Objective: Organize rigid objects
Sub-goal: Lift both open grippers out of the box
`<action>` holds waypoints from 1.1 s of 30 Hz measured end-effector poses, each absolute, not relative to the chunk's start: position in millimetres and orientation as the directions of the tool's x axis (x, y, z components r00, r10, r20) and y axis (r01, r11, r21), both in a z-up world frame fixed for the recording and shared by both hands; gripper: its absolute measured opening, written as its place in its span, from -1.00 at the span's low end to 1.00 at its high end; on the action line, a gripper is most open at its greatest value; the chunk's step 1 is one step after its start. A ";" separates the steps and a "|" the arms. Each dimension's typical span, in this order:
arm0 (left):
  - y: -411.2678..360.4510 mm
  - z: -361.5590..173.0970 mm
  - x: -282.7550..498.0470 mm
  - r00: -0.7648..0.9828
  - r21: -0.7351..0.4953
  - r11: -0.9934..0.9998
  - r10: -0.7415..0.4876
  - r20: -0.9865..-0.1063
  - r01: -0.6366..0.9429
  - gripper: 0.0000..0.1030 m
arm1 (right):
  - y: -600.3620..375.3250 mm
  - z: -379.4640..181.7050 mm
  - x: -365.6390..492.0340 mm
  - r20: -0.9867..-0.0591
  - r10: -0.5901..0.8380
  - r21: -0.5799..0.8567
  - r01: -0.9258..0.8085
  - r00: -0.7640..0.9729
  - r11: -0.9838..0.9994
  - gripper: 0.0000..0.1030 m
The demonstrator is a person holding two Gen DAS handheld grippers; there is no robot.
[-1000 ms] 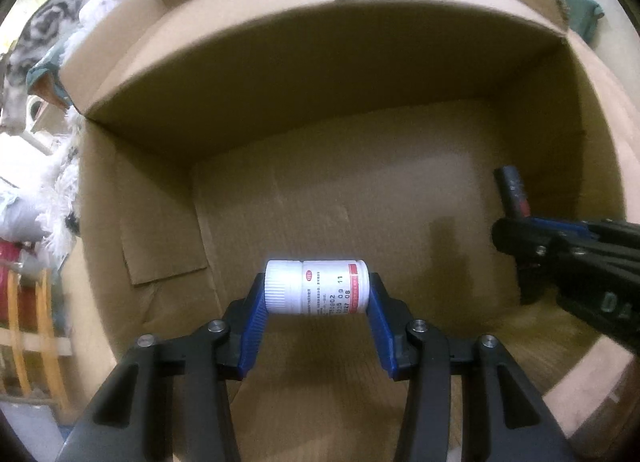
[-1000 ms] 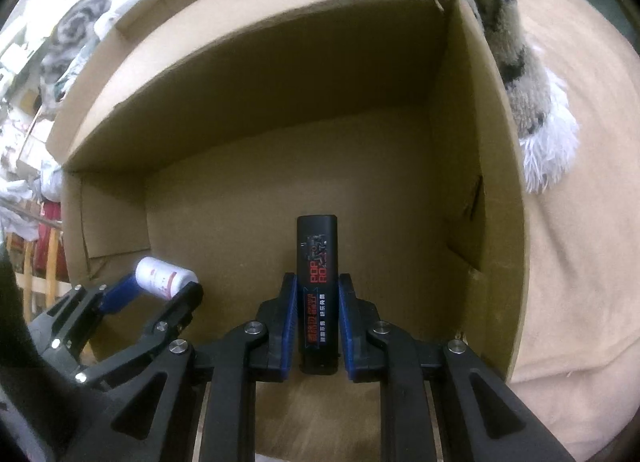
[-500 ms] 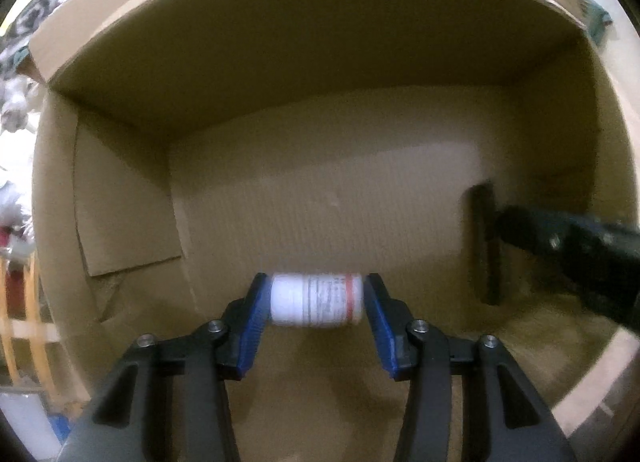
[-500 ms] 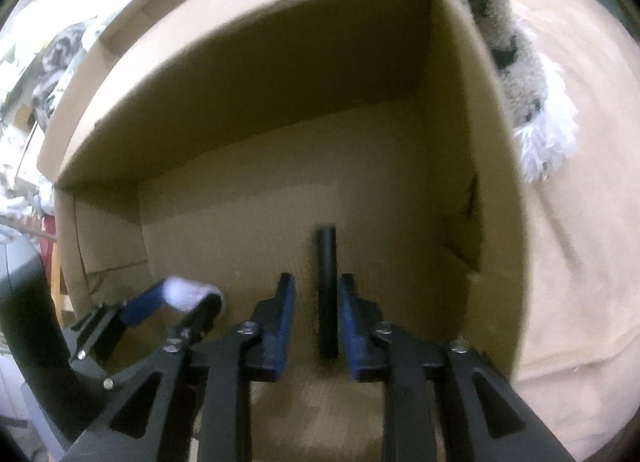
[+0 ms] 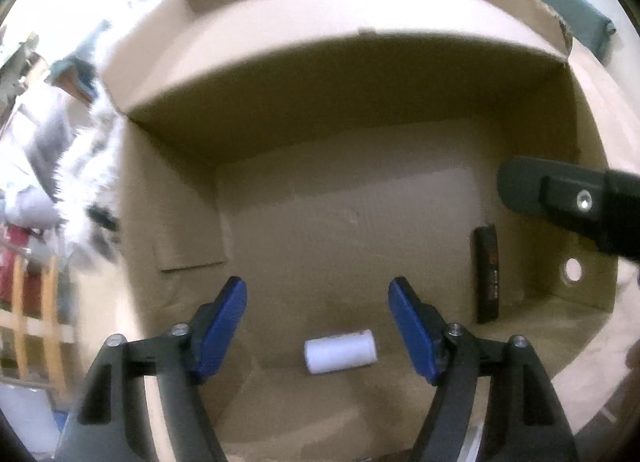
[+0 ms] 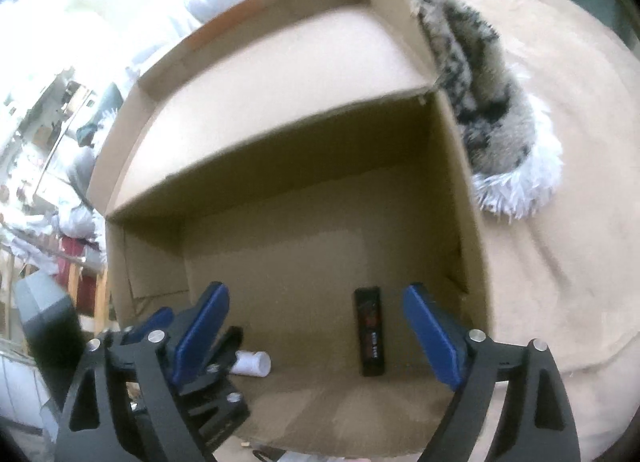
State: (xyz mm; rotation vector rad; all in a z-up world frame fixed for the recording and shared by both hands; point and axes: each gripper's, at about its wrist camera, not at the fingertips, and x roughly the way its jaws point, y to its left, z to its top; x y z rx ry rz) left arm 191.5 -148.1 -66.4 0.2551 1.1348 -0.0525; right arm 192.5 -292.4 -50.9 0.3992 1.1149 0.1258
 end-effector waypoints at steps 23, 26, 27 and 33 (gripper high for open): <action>-66.3 -27.5 104.6 0.446 0.030 0.999 0.022 -0.895 0.011 0.38 | -280.6 -20.7 151.0 -0.823 0.332 0.400 0.054 0.461 0.915 0.84; -56.8 -31.3 92.0 0.450 0.039 0.999 0.037 -0.892 -0.004 0.38 | -272.4 -19.5 140.6 -0.824 0.342 0.391 0.017 0.451 0.920 0.84; -52.9 -35.0 86.9 0.445 0.033 0.999 0.034 -0.895 -0.010 0.38 | -270.2 -19.1 137.6 -0.828 0.340 0.385 0.011 0.447 0.923 0.84; -35.8 -50.9 67.9 0.408 0.015 0.999 0.029 -0.913 -0.037 0.38 | -262.9 -25.1 115.8 -0.841 0.349 0.380 -0.009 0.412 0.925 0.84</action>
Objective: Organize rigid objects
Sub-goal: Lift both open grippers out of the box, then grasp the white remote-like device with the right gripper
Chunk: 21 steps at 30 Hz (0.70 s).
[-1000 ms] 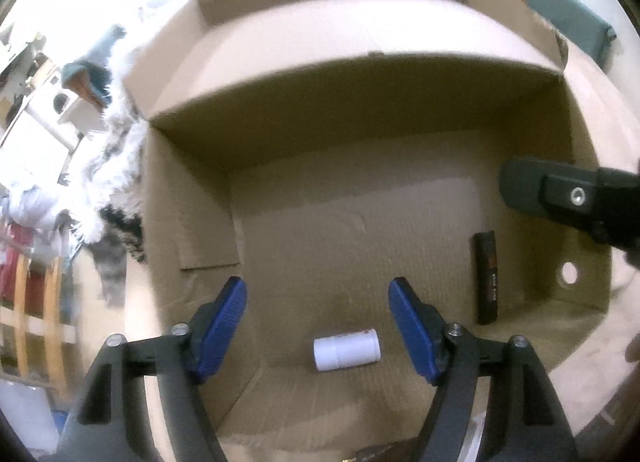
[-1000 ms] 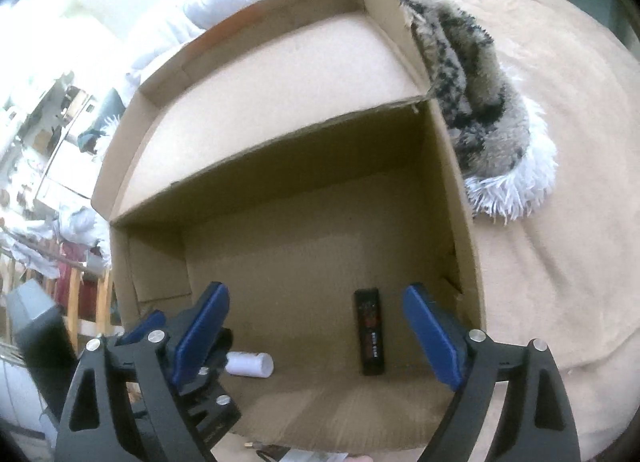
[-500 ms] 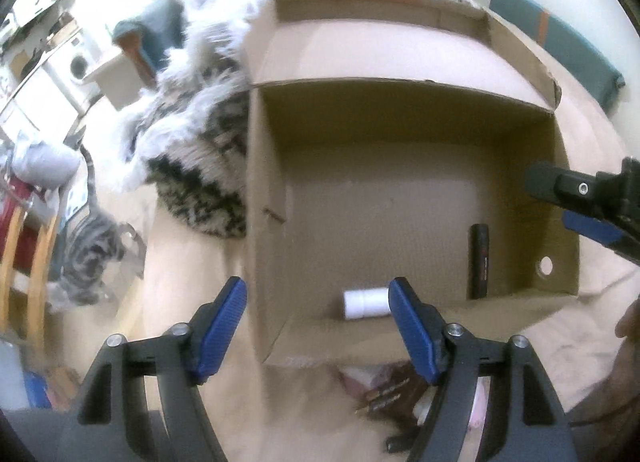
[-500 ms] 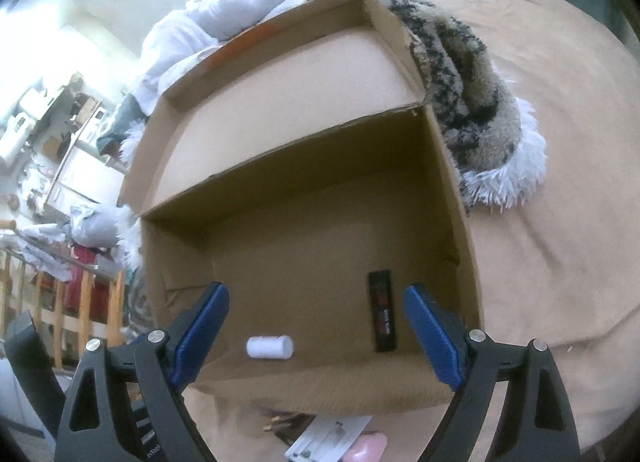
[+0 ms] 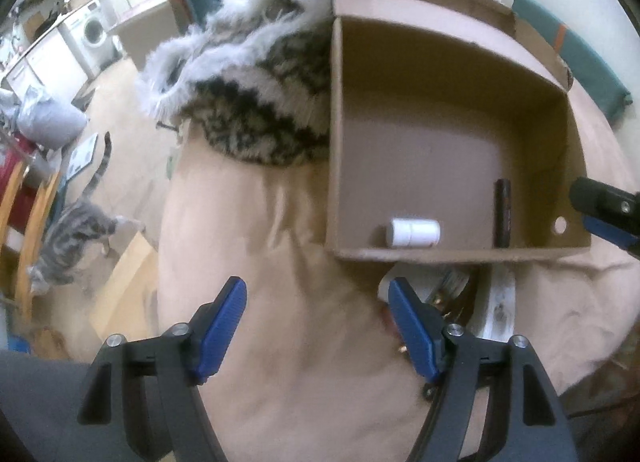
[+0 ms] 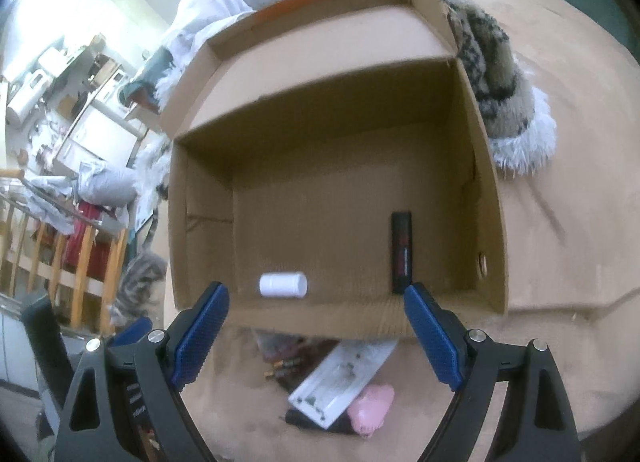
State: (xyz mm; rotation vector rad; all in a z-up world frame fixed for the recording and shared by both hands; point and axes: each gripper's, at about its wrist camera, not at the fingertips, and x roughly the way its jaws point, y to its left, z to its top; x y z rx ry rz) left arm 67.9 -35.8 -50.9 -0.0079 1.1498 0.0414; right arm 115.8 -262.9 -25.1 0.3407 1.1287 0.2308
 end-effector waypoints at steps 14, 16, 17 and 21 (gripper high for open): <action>-12.6 -58.7 65.2 0.401 -0.008 0.990 0.050 -0.915 -0.140 0.38 | -269.3 -76.2 79.6 -0.830 0.463 0.519 0.128 0.310 0.845 0.84; -14.9 -59.4 66.0 0.396 -0.009 0.991 0.045 -0.917 -0.134 0.38 | -270.5 -91.1 77.8 -0.821 0.491 0.549 0.163 0.293 0.820 0.84; -15.8 -59.5 66.1 0.394 -0.009 0.991 0.043 -0.918 -0.131 0.38 | -270.2 -99.5 77.9 -0.834 0.477 0.534 0.192 0.275 0.823 0.84; -18.3 -60.0 68.5 0.389 -0.014 0.993 0.034 -0.921 -0.120 0.38 | -263.0 -122.5 88.4 -0.873 0.433 0.478 0.223 0.224 0.849 0.84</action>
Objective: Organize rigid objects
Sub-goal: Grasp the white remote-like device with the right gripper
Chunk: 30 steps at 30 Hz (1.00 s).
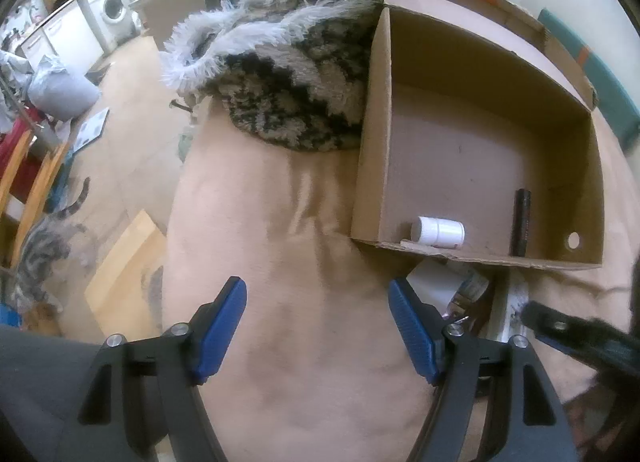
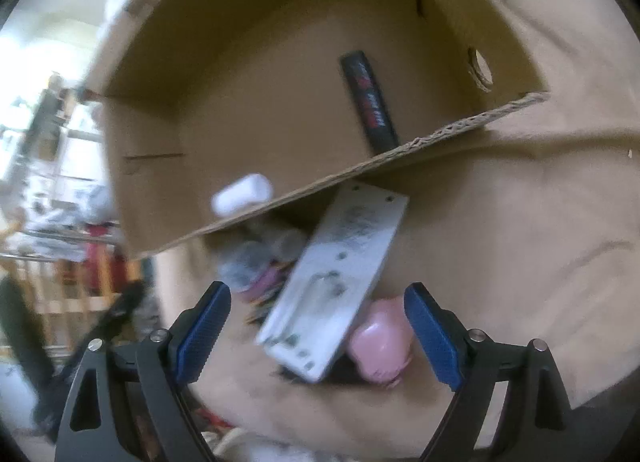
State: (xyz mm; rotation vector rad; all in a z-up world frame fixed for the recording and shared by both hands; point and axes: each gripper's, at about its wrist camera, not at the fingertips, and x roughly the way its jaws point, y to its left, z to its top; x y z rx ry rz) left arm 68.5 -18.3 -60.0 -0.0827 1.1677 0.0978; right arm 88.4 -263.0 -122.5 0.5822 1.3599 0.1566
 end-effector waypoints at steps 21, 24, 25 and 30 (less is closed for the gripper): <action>-11.1 -77.1 74.0 0.346 -0.045 0.992 -0.001 -0.938 -0.120 0.38 | -231.2 -130.5 90.5 -0.929 0.313 0.336 0.100 0.196 0.936 -0.10; -11.3 -78.0 72.5 0.343 -0.051 0.992 -0.009 -0.939 -0.116 0.38 | -236.7 -121.1 75.5 -0.917 0.341 0.366 0.099 0.209 0.925 -0.10; -11.3 -78.9 72.2 0.340 -0.053 0.992 -0.011 -0.940 -0.114 0.38 | -238.2 -116.1 70.1 -0.909 0.358 0.384 0.096 0.212 0.918 -0.10; -13.8 -80.5 72.5 0.343 -0.081 0.992 -0.043 -0.938 -0.099 0.38 | -239.6 -86.9 48.0 -0.864 0.423 0.456 0.067 0.272 0.888 -0.10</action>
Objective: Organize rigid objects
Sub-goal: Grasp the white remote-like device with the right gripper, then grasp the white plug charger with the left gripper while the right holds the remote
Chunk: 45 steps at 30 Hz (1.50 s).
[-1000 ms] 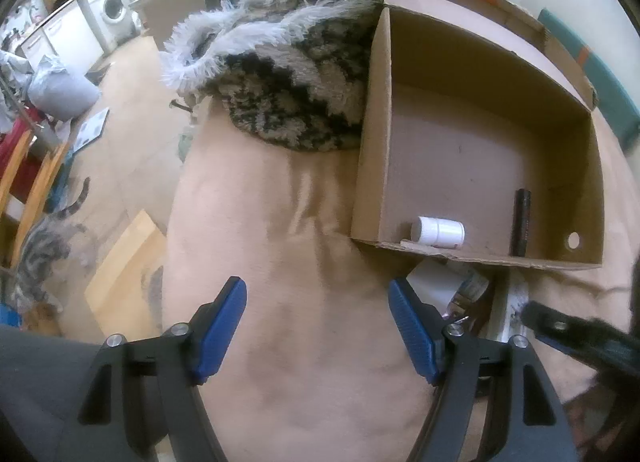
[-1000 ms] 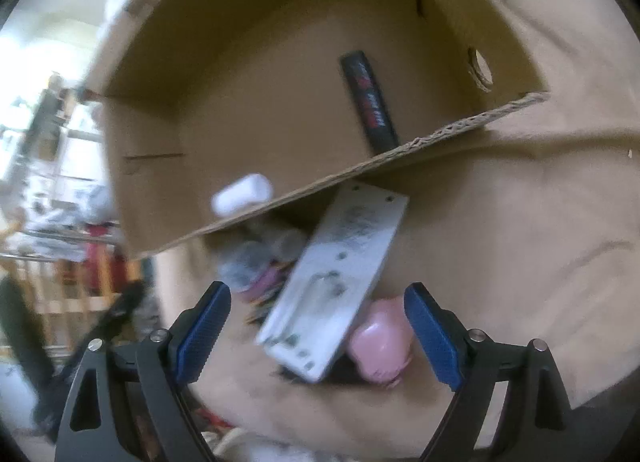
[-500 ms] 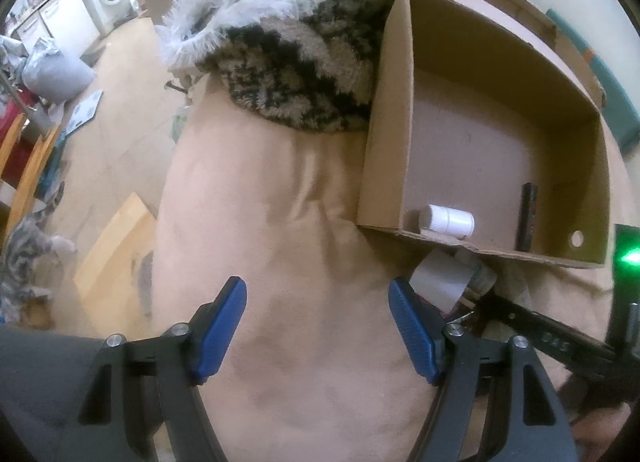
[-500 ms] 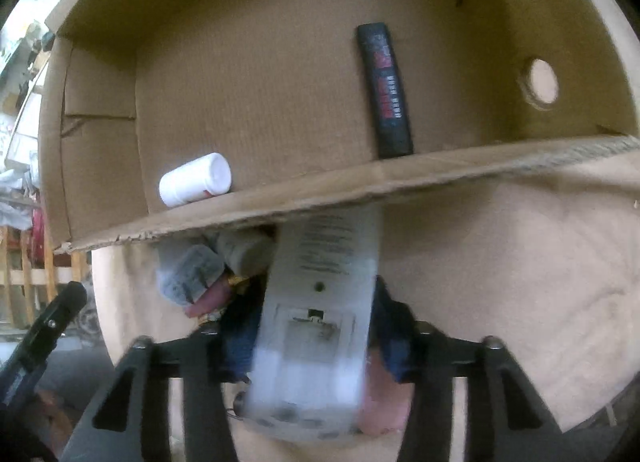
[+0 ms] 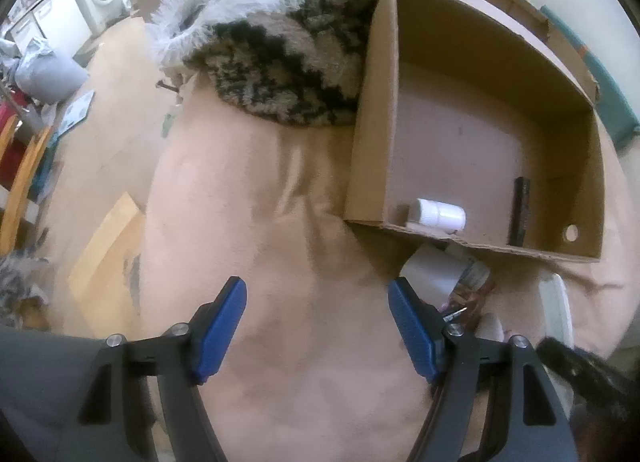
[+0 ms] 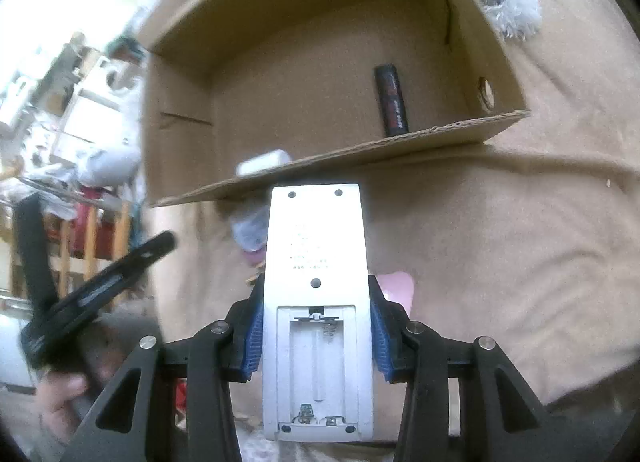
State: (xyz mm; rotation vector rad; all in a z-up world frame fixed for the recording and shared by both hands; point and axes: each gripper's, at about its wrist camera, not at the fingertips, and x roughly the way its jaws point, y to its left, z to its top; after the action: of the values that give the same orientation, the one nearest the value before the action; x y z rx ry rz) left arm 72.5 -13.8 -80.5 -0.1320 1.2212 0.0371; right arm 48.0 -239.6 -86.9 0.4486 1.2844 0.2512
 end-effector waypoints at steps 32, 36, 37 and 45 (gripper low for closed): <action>-101.2 -129.6 118.3 0.240 -0.106 0.970 -0.159 -0.958 0.220 0.03 | -269.7 -104.4 52.8 -0.828 0.473 0.520 0.098 0.302 0.848 -0.10; -95.9 -121.0 108.8 0.258 -0.089 0.975 -0.141 -0.956 0.205 0.03 | -269.7 -103.3 51.4 -0.828 0.473 0.520 0.096 0.299 0.849 -0.10; -94.9 -117.9 106.8 0.263 -0.085 0.976 -0.138 -0.955 0.202 0.03 | -269.5 -102.7 50.6 -0.828 0.474 0.520 0.094 0.300 0.849 -0.10; -89.2 -90.0 86.5 0.338 -0.024 0.976 -0.098 -0.936 0.215 0.03 | -264.5 -94.9 40.9 -0.823 0.475 0.519 0.072 0.312 0.852 -0.10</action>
State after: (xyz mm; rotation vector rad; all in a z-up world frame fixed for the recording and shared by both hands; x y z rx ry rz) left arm 86.5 -89.2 -90.0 0.1103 1.2094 -0.2041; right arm 40.9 -264.5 -94.9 0.5176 1.2390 0.2824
